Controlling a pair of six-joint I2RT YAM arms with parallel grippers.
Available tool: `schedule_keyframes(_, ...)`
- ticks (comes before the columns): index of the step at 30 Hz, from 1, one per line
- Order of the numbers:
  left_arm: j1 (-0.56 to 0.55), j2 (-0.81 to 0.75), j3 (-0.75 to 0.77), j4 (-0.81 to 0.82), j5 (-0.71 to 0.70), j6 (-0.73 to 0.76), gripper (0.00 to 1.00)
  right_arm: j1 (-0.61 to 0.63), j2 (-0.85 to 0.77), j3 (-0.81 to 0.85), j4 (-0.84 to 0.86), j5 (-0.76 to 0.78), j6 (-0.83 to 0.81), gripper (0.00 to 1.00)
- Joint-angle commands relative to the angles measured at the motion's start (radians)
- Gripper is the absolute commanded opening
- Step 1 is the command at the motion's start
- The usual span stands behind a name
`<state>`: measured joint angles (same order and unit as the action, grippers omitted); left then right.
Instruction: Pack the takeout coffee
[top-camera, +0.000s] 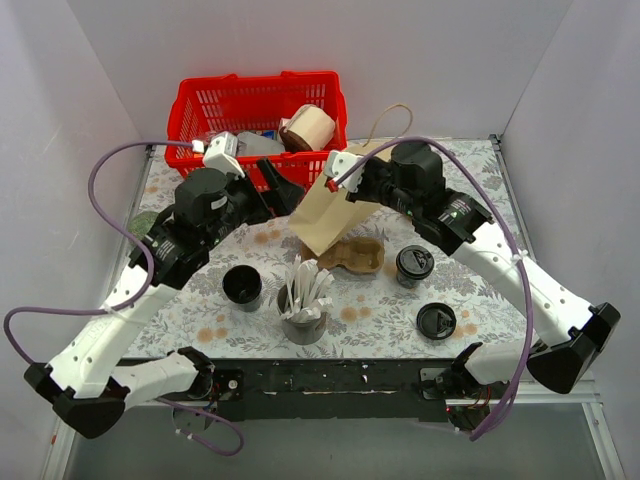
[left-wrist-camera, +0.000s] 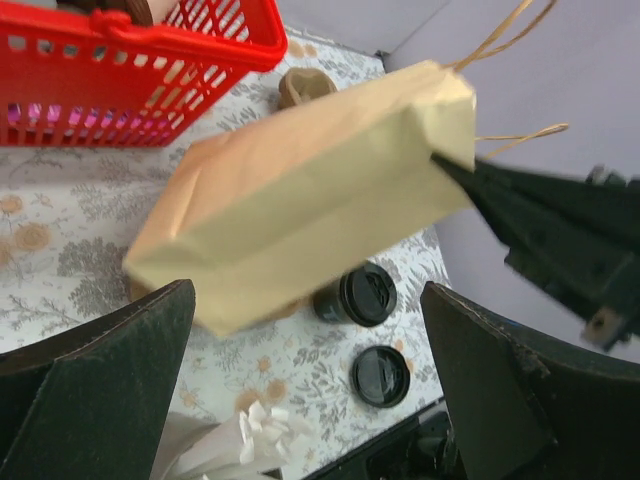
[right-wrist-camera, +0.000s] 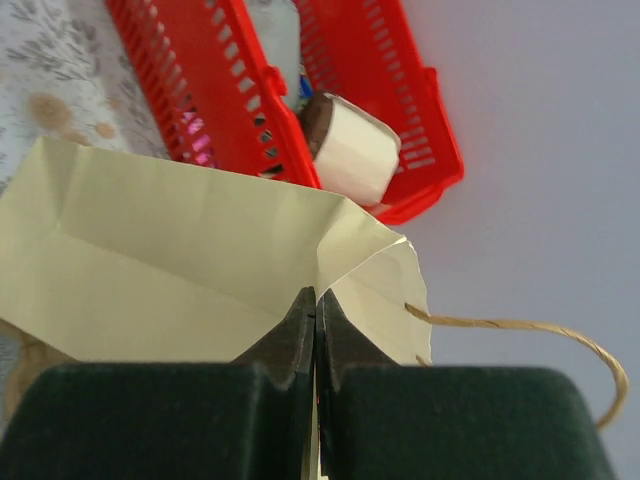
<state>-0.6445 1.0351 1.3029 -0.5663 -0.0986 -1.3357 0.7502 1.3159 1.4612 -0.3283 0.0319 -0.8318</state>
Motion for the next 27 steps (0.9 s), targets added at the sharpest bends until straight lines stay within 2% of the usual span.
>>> schedule_keyframes(1,0.005,0.107,0.104,-0.024,-0.121,0.036,0.98,0.052,0.002,-0.002,0.008,-0.067,0.022,0.01)
schedule_keyframes(10,0.031,0.388,0.418,-0.096,-0.076,0.135,0.98,0.106,-0.001,-0.073,-0.020,-0.237,-0.042,0.01)
schedule_keyframes(14,0.040,0.496,0.538,-0.156,-0.027,0.162,0.98,0.121,0.022,-0.071,-0.014,-0.205,-0.052,0.01)
schedule_keyframes(17,0.042,0.505,0.527,-0.185,-0.007,0.188,0.98,0.129,0.034,-0.073,-0.008,-0.172,-0.053,0.01)
schedule_keyframes(21,0.040,0.447,0.444,-0.150,0.034,0.216,0.98,0.130,0.045,-0.071,0.000,-0.145,-0.047,0.01)
schedule_keyframes(27,0.040,0.333,0.339,-0.098,0.019,0.225,0.98,0.135,0.056,-0.051,-0.029,-0.153,-0.029,0.01)
